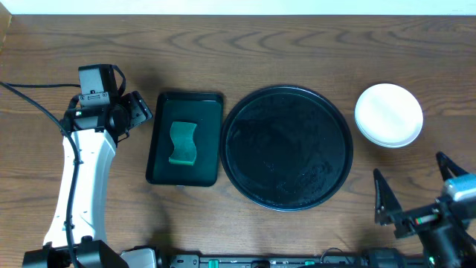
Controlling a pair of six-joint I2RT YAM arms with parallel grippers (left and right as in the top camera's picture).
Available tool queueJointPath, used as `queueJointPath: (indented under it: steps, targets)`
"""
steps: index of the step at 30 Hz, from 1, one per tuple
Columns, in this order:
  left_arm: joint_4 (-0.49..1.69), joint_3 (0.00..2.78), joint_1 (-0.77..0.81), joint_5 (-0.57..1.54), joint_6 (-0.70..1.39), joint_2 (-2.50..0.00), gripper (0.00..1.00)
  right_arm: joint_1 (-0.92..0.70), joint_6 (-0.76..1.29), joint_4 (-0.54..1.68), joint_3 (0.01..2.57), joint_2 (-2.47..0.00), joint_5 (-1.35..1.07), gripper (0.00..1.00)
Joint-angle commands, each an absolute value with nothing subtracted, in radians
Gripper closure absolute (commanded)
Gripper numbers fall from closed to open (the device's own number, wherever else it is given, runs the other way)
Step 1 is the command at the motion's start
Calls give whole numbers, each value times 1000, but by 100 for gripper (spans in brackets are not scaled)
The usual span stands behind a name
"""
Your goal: Clean dirty plates on tray and stack at the side
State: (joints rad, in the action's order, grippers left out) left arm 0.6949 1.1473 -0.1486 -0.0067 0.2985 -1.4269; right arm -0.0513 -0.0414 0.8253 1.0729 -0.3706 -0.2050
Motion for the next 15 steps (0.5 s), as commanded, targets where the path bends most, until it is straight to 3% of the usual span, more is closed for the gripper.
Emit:
queueJointPath:
  steps: [1, 15]
  targets:
    - [694, 1164, -152, -16, 296, -1425, 20, -58, -61, 812, 1036, -373, -196, 1]
    - [694, 1164, -152, -16, 296, -1425, 20, -56, -57, 420, 678, -188, -297, 1]
